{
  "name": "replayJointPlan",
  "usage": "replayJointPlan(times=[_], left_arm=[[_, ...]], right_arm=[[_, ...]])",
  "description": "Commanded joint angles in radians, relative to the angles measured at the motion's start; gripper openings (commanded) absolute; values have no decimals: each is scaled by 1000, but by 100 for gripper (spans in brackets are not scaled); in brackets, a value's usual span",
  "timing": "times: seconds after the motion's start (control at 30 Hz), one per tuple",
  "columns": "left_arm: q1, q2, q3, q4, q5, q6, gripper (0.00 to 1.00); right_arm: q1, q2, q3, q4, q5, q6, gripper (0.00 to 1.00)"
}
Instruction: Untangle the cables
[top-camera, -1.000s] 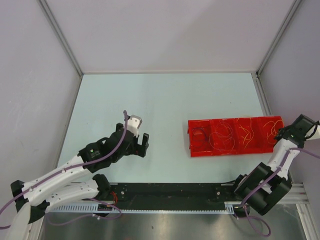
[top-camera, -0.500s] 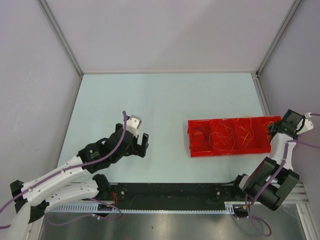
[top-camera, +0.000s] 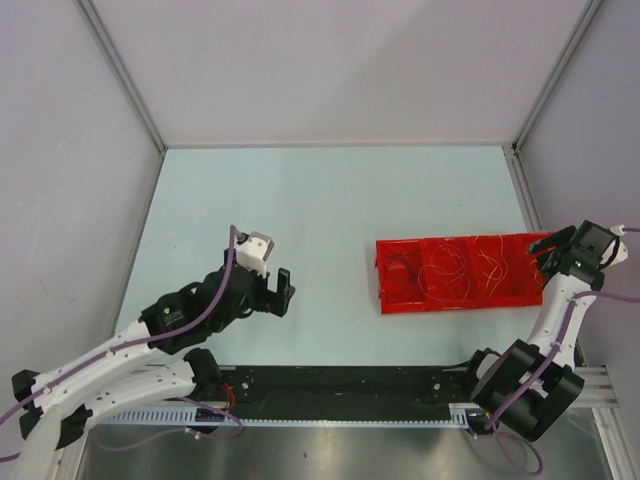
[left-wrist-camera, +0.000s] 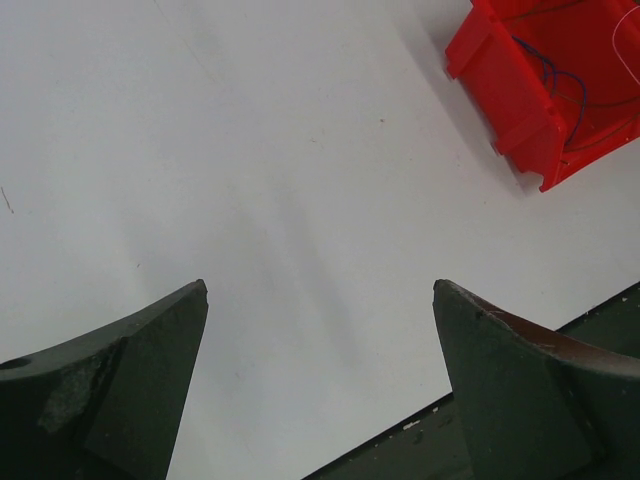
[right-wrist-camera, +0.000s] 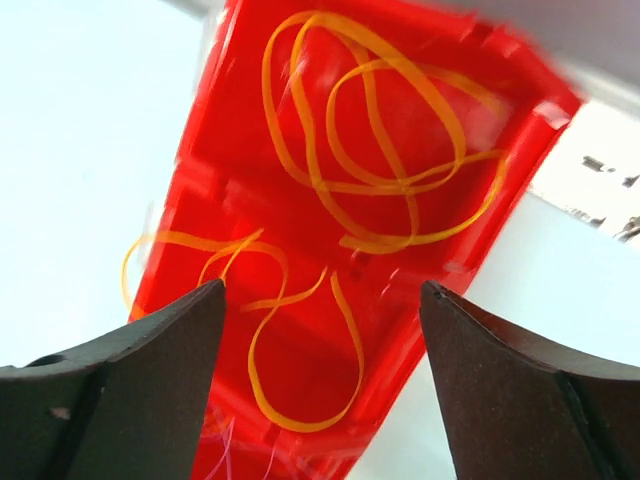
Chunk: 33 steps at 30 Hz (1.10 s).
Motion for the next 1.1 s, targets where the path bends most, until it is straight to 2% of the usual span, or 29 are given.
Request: replayJointPlan(times=[0.0,0.2,0.43,0.57,0.77,0.93,1.03,1.07], left_arm=[[-9,-15,14,13,-24,-14,100],[-9,-24,15,13,-30,-18,100],[-9,-18,18,13,-59,-19,100],[-9,-12,22,2,-84,-25,100],[-9,-16,25,-1,-102,-27,100],[-9,-27,23,-3,-113,-30,100],[-9,-28,23,-4,-121,-31,100],[-9,-28,23,-3,-122,-31,100]], right_arm=[[52,-88,27,-57,-172,19,87],[160,-168,27,-11,-345,50,100],[272,-223,27,20,-502,48,100],[387,-232,27,21,-494,50,100],[722,-231,27,31,-342,59,100],[1013,-235,27,-6,-114,74,100],[1140,-258,26,-49,50,108,100],[1237,-266,26,-63,96,129,100]])
